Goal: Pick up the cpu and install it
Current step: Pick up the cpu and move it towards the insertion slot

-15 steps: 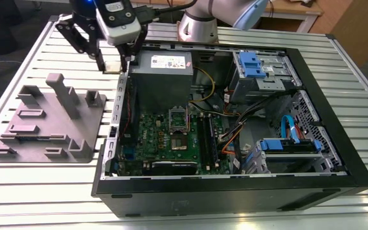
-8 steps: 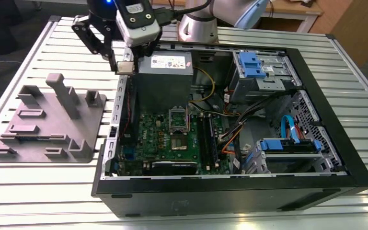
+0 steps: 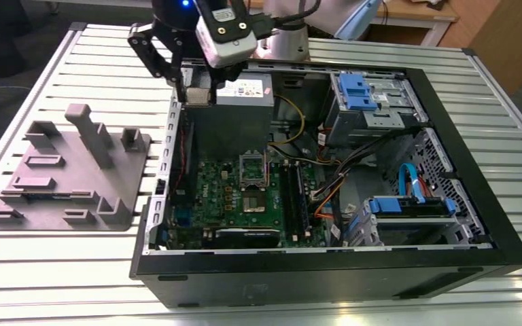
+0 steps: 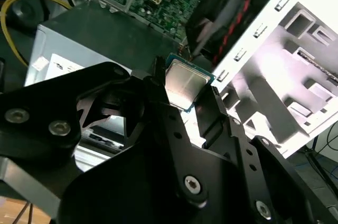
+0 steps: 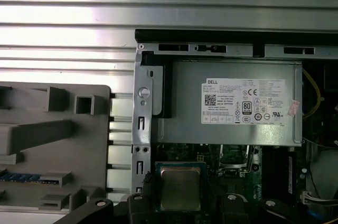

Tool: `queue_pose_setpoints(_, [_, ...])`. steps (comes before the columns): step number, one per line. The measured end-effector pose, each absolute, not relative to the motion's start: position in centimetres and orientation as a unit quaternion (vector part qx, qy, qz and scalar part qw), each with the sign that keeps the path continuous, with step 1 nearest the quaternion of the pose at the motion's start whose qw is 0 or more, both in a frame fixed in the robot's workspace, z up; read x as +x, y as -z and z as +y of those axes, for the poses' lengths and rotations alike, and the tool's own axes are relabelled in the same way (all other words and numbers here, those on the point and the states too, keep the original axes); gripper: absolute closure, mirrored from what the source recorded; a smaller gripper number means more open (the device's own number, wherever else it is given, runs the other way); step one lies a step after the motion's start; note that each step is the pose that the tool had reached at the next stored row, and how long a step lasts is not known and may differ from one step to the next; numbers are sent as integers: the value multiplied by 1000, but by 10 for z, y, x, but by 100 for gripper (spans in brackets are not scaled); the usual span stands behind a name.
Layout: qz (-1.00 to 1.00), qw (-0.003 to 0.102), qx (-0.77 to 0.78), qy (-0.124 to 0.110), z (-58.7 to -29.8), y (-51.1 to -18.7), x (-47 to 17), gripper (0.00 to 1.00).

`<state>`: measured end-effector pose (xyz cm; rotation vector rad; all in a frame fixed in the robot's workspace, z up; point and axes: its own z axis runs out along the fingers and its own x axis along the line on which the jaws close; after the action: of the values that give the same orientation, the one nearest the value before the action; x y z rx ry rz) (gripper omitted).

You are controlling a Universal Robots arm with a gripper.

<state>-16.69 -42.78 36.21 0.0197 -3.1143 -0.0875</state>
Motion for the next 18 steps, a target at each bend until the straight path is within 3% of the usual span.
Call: queue_pose_setpoints(18, [-999, 16, 6, 28, -428, -361, -107, 53])
